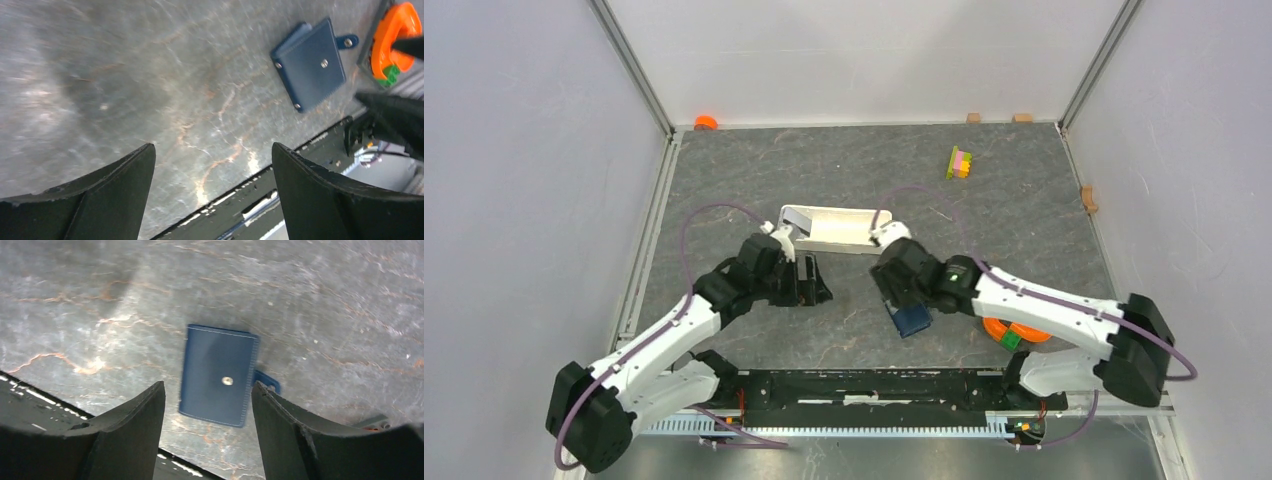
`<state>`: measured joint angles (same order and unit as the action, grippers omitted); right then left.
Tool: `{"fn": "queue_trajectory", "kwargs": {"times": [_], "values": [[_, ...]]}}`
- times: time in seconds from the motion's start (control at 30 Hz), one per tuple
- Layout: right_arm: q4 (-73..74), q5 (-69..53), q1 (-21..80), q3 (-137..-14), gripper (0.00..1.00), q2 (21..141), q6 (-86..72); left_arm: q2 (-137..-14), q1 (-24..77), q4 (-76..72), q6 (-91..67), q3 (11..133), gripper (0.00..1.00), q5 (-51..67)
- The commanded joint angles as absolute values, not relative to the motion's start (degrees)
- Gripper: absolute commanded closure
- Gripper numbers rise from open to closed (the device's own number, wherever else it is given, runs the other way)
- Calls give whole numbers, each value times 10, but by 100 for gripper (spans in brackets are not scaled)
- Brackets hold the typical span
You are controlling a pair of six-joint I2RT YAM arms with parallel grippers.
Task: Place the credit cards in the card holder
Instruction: Turn over the card holder at the center of the board, then close the card holder at the center of the board.
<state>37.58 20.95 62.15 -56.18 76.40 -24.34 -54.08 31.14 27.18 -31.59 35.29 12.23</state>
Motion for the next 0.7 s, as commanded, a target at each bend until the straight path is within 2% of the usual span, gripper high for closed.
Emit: {"fn": "queue_trajectory", "kwargs": {"times": [0.0,0.1,0.23,0.33,0.67], "values": [[337,118,531,-493,33,699,-198,-565,394,157,-411,338,9,103],[325,89,469,-456,35,677,-174,-617,444,88,-445,334,9,99],[311,52,410,-424,44,670,-153,-704,489,22,-460,351,12,95],[305,41,389,-415,51,674,-140,-772,502,-21,-465,373,16,104],[265,-24,344,-389,64,681,-123,-895,516,-75,-473,425,17,121]]}}
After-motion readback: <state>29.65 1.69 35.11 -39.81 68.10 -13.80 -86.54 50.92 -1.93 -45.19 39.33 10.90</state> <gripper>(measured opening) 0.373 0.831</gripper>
